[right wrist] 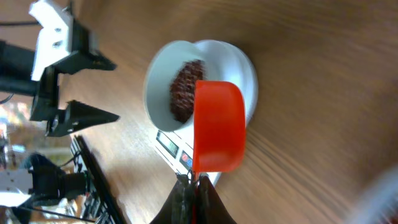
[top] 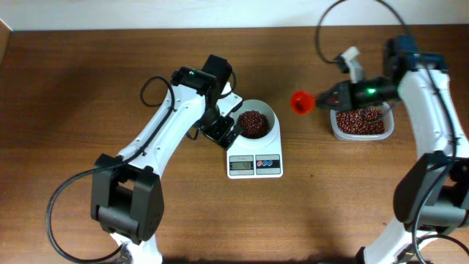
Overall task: Scoop item into bowl and weigh 50g on scale
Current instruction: 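Carry scoop with right gripper over the bowl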
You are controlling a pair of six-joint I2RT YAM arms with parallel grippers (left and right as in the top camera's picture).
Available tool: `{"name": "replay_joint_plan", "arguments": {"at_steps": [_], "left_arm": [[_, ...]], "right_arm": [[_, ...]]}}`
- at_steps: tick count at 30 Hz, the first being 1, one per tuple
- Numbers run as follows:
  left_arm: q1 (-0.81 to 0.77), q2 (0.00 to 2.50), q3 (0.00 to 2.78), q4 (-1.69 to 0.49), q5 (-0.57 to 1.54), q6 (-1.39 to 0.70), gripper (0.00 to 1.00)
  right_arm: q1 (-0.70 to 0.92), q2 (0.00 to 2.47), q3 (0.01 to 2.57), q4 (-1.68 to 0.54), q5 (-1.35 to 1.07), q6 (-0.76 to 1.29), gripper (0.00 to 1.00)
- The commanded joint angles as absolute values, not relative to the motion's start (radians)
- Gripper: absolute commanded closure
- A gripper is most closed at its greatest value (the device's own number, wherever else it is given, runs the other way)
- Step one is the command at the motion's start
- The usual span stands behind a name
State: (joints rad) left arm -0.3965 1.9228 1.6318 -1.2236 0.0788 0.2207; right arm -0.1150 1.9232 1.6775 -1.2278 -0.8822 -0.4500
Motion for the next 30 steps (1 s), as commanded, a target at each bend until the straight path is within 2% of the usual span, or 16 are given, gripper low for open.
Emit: {"name": "replay_joint_plan", "arguments": {"at_steps": [1, 5, 11, 14, 21, 30], "left_arm": [[-0.4, 1.932, 1.635, -1.224, 0.083, 0.226, 0.01], [-0.4, 1.932, 1.635, -1.224, 0.083, 0.226, 0.01], [-0.4, 1.932, 1.635, -1.224, 0.083, 0.226, 0.01], [-0.4, 1.932, 1.635, -1.224, 0.083, 0.226, 0.01], [-0.4, 1.932, 1.635, -1.224, 0.083, 0.226, 0.01], [-0.4, 1.932, 1.635, -1.224, 0.083, 0.226, 0.01]], "right_arm": [[0.024, 1.903, 1.694, -1.176, -0.905, -0.463, 0.96], [0.168, 1.903, 1.695, -1.089, -0.842, -0.408, 0.96], [0.209, 1.902, 1.702, -1.066, -0.722, -0.377, 0.96], [0.231, 1.902, 1.783, -1.098, -0.651, -0.354, 0.96], [0.389, 1.902, 1.884, -1.162, -0.226, -0.331, 0.96], [0.425, 1.903, 1.884, -1.148, -0.181, -0.36, 0.96]]}}
